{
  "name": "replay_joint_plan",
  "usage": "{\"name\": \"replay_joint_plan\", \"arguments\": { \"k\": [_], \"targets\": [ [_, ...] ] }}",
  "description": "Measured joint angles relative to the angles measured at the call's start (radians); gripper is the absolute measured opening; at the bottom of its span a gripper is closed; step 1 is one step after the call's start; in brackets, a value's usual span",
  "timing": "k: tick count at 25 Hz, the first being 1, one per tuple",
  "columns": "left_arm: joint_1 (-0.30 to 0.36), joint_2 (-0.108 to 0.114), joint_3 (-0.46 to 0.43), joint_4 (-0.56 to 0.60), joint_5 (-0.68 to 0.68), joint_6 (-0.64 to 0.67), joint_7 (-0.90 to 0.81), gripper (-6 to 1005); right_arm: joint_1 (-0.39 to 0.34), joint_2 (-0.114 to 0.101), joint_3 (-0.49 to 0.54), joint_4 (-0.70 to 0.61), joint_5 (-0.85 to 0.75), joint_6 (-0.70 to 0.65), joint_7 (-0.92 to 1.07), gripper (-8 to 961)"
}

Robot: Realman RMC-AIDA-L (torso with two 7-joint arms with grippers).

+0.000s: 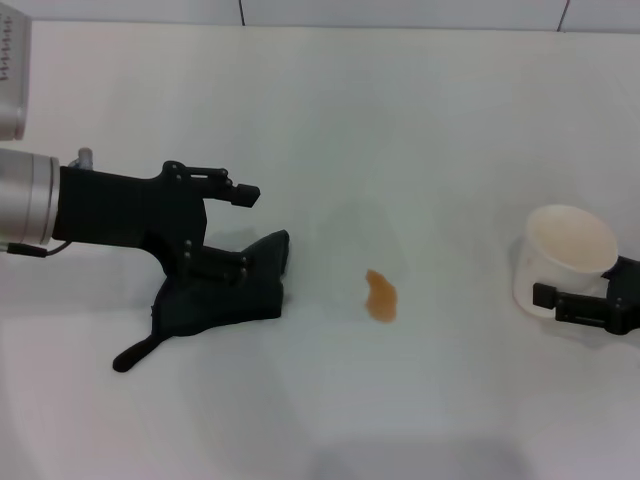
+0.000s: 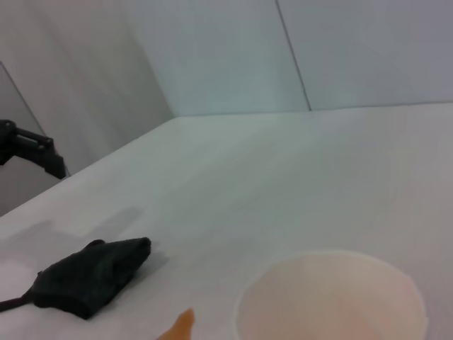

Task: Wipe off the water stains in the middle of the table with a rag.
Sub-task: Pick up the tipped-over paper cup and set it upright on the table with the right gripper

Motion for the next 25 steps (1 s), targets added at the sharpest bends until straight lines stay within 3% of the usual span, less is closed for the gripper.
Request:
{"name": "replay_joint_plan", "arguments": {
  "k": [25],
  "targets": [
    [-0.001,-0.003,0.009,0.014,0.009,-0.001,-0.008,816,-0.005,-0.003,-0.001,-0.021,-0.041,-0.029,0.020,854]
  ]
}}
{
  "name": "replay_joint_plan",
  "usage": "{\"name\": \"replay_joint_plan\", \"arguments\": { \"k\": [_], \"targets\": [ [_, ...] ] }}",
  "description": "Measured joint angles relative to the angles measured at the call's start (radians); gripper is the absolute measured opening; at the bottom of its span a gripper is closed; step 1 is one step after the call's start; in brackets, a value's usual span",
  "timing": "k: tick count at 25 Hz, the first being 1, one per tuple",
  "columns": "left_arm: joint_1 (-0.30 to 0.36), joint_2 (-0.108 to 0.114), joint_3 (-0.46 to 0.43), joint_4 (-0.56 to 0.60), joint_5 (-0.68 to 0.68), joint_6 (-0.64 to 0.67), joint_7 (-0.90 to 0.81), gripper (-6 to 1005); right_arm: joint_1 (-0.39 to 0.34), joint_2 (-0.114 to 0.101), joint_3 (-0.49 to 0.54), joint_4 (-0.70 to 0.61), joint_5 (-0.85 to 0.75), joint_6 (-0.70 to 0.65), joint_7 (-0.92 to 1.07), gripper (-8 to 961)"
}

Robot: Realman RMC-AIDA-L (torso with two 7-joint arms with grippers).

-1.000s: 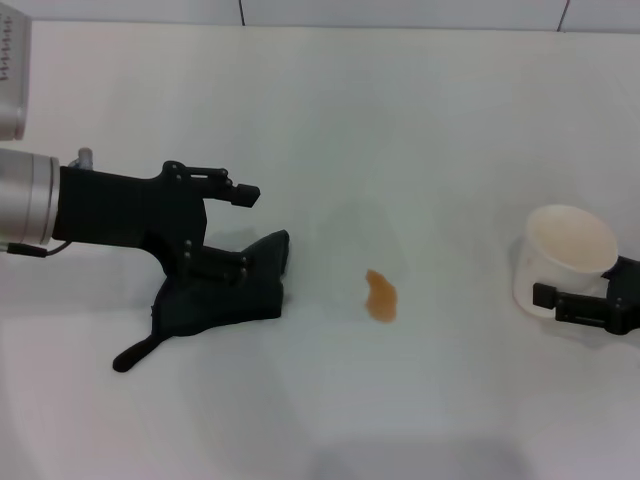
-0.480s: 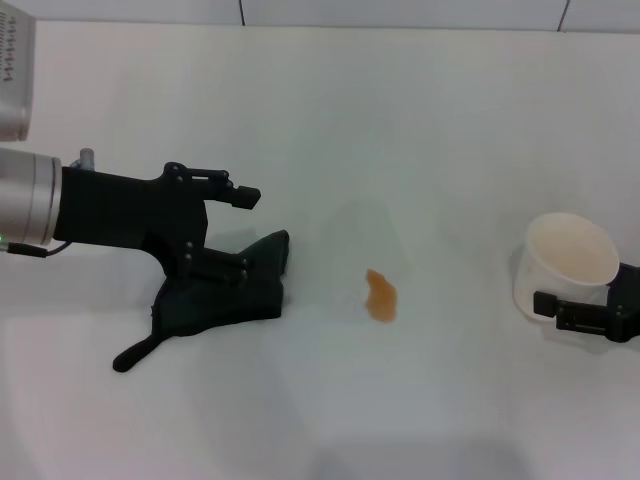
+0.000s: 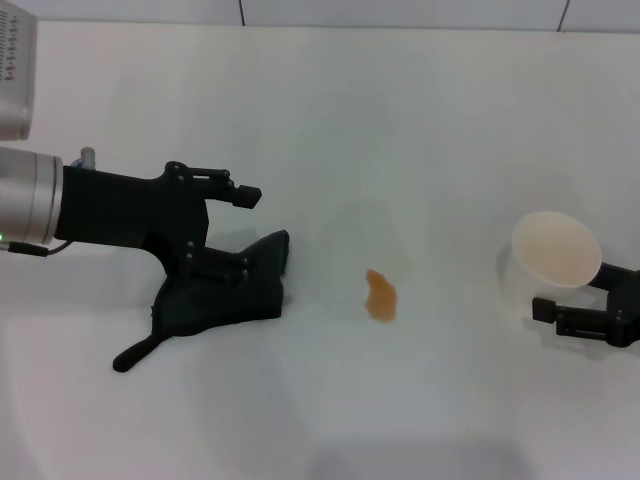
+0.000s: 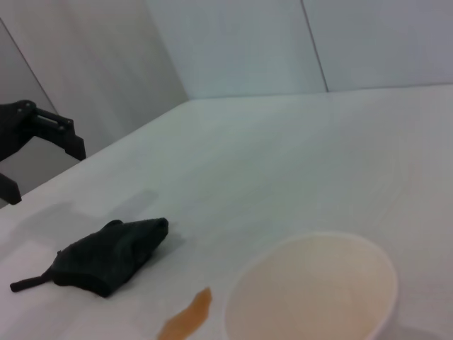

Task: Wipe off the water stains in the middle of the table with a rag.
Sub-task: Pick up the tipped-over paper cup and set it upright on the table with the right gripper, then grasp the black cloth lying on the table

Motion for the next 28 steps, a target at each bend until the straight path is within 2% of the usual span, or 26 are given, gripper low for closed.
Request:
{"name": "replay_joint_plan", "arguments": {
  "k": [10,18,24,28],
  "targets": [
    [0.000,0.001,0.000,0.000,0.000,-0.003,0.000,817,-0.034,-0.002,0.002,-0.036,0.000,-0.012,0.014,853],
    [0.000,0.002,-0.002,0.000,0.000,-0.003,0.000,816,-0.052,-0.001,0.002,-0.054,-0.005,-0.082,0.025,852],
    [0.000,0.003,-0.006,0.000,0.000,-0.003,0.000,817,-0.097,0.000,0.004,-0.153,-0.011,-0.168,0.058,851],
    [0.000,0.002,-0.007,0.000,0.000,-0.003,0.002,816,-0.118,0.000,0.004,-0.212,-0.014,-0.177,0.086,851]
  ]
}}
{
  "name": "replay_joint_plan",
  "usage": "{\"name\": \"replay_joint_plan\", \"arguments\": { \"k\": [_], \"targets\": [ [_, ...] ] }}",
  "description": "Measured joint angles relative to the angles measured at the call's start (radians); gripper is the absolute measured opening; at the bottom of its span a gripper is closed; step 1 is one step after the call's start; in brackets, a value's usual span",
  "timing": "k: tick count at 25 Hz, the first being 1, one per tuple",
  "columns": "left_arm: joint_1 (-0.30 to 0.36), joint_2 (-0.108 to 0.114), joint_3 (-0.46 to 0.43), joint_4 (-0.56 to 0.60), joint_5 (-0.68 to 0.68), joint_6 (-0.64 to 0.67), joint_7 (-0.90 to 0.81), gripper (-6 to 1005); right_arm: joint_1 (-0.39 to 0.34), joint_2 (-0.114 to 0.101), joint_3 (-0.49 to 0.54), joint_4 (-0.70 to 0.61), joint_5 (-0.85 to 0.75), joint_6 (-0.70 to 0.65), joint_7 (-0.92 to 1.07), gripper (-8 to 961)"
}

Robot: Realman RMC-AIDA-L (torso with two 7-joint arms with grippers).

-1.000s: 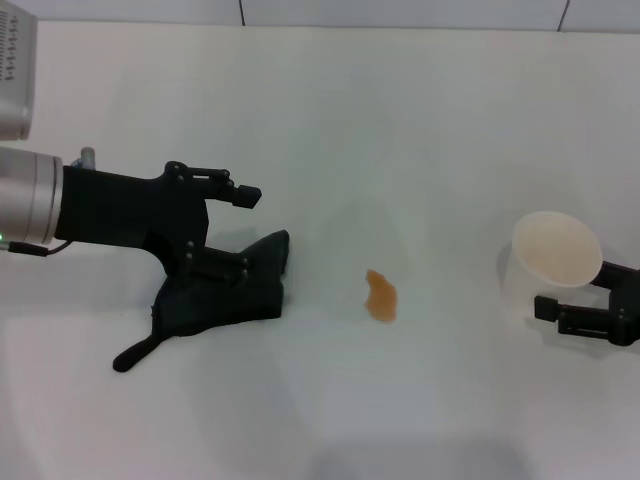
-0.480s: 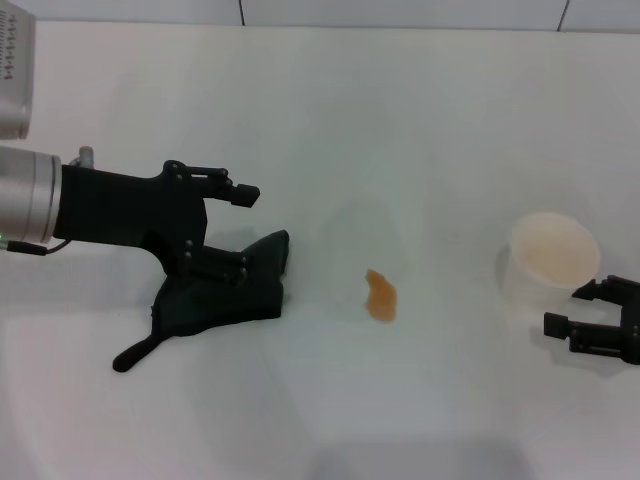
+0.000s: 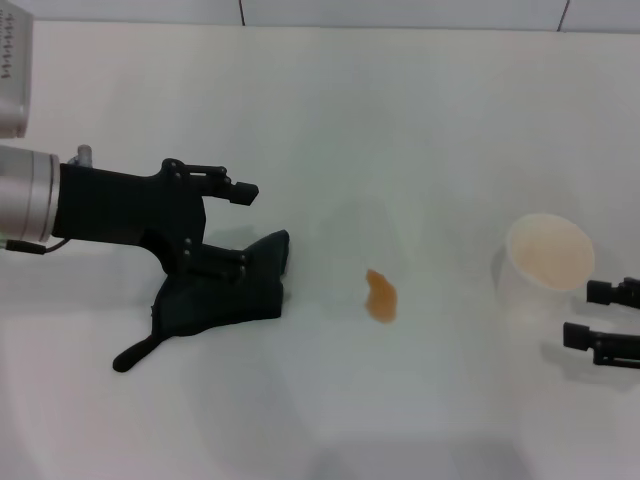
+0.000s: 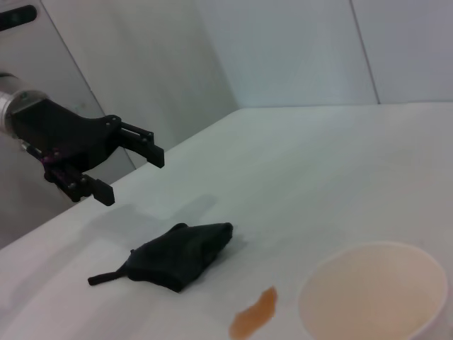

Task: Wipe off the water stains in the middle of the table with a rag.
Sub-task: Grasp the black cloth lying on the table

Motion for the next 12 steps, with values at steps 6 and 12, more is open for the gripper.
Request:
{"name": "replay_joint_plan", "arguments": {
  "k": [6,12],
  "targets": [
    [0.002,-0.002,0.000,0.000,-0.001,-0.002,0.003,816,-0.024,-0.001,0.043,-0.094,-0.002,0.000,0.033,850],
    [0.002,-0.002,0.000,0.000,-0.006,-0.009,0.002,816,-0.023,0.001,0.090,-0.169,0.000,-0.010,0.056,849]
  ]
}}
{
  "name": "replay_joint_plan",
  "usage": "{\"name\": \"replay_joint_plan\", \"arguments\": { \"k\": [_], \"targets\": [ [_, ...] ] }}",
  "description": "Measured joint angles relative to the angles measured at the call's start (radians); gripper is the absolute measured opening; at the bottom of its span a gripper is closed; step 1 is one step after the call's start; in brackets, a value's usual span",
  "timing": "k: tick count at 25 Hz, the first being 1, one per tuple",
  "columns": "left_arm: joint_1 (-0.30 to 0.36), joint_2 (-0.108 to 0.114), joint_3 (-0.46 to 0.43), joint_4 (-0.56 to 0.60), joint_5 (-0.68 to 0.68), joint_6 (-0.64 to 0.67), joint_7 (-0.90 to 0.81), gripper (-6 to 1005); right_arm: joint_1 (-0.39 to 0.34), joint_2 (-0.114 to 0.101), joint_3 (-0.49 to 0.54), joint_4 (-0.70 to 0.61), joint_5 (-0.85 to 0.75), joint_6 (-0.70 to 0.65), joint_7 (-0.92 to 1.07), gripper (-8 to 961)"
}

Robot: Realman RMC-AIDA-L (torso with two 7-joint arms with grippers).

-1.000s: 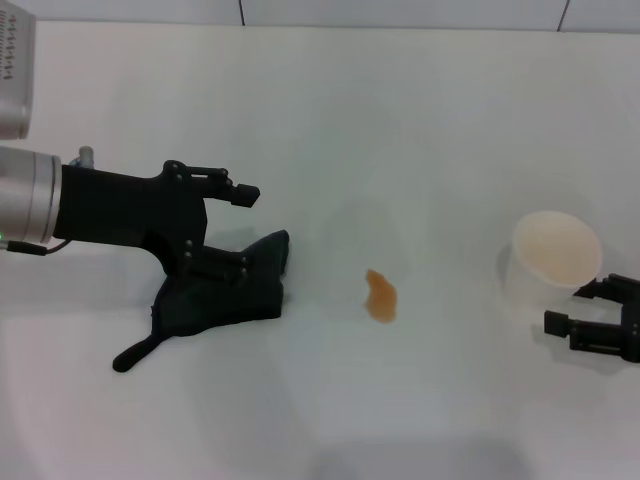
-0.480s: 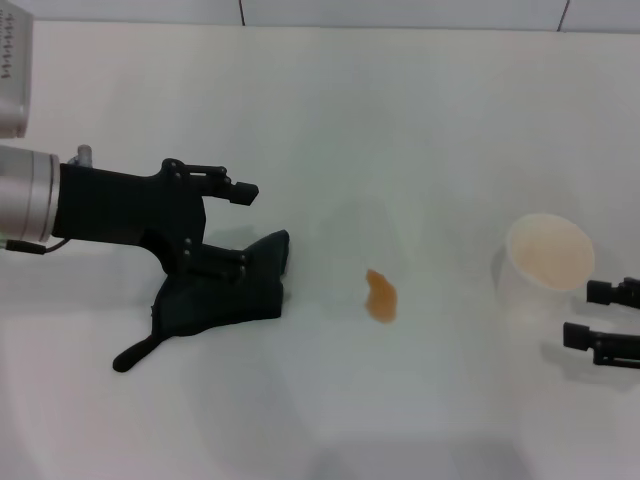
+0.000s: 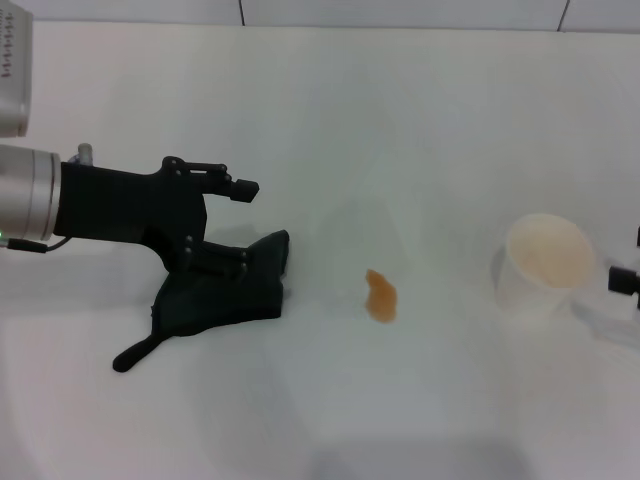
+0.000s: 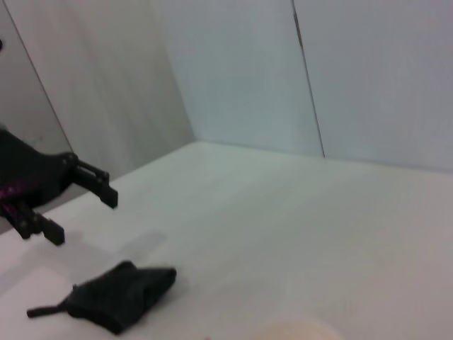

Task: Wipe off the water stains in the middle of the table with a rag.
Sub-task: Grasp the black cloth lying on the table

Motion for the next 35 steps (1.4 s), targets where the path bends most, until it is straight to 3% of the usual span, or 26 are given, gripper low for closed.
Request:
{"name": "replay_joint_plan", "arguments": {
  "k": [15,23,35],
  "targets": [
    [0.005,0.004,-0.005,0.029,-0.028,-0.016,-0.003,817,0.072,0.003,-0.021,-0.151,0.075,-0.095,0.030,845],
    [0.007,0.001,-0.026,0.051,-0.031,-0.009,-0.004,817,0.121,0.001,-0.094,-0.203,0.035,-0.092,0.057,842],
    [-0.001,0.019,-0.026,0.051,-0.031,0.005,-0.029,817,0.171,0.001,-0.124,-0.227,-0.040,-0.060,0.097,842]
  ]
}}
